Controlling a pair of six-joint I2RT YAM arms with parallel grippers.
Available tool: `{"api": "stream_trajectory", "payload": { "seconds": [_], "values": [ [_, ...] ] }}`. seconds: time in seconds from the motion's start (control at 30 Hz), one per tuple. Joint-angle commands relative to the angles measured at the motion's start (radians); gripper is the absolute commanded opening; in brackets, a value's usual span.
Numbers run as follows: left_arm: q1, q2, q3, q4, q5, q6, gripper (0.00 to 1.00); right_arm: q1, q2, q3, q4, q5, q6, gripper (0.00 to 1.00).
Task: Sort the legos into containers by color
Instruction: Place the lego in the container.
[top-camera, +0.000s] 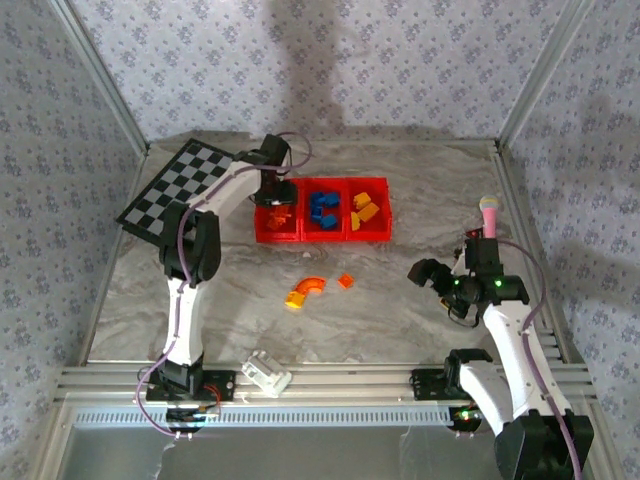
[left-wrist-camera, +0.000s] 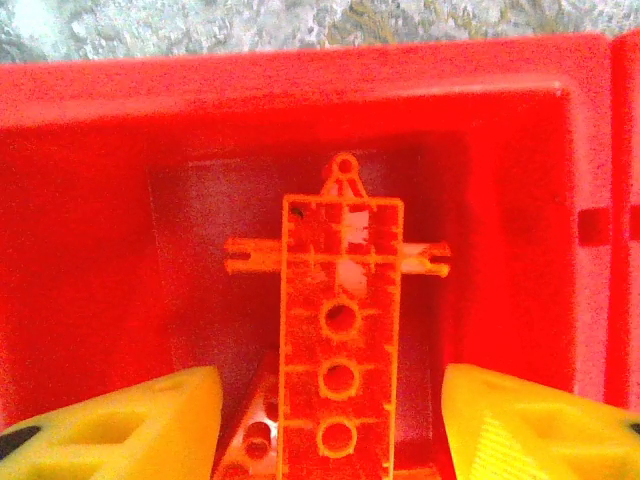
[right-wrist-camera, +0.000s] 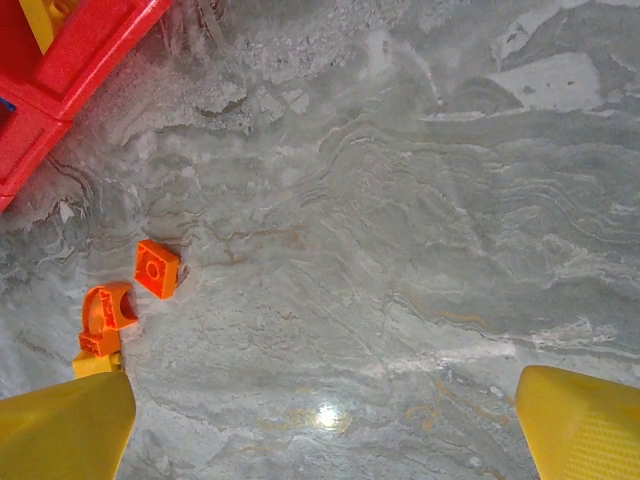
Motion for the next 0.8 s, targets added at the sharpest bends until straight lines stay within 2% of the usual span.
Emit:
{"api": "stream_trajectory", "payload": {
  "seconds": [0.0,0.33,0.53,0.63,0.77],
  "values": [
    [-0.005,-0.081,-0.049,0.025,0.016,0.009,0.64,-0.008,-0.012,0.002,-0.024,-0.008,-0.008,1.0],
    [-0.016,-0.331,-0.293,0.177,0.062,-0.006,0.99,-0.007,-0.016,-0.024,0.016,-0.001,0.005,1.0],
    [-0.075,-0.48,-0.417,0.175,0.043,0.022,0.99,-0.006,-0.007,-0.03,0.037,-0.006,0.014,1.0],
    [-0.131,-0.543,-0.489,0.163,0.034,0.047,0.96,-0.004,-0.004,-0.035,0.048,-0.005,0.02,1.0],
    [-0.236,-0.609,-0.596,0.188,0.067,0.157,0.96,0.001,0.0,-0.043,0.062,-0.004,0.027,1.0]
  ]
}}
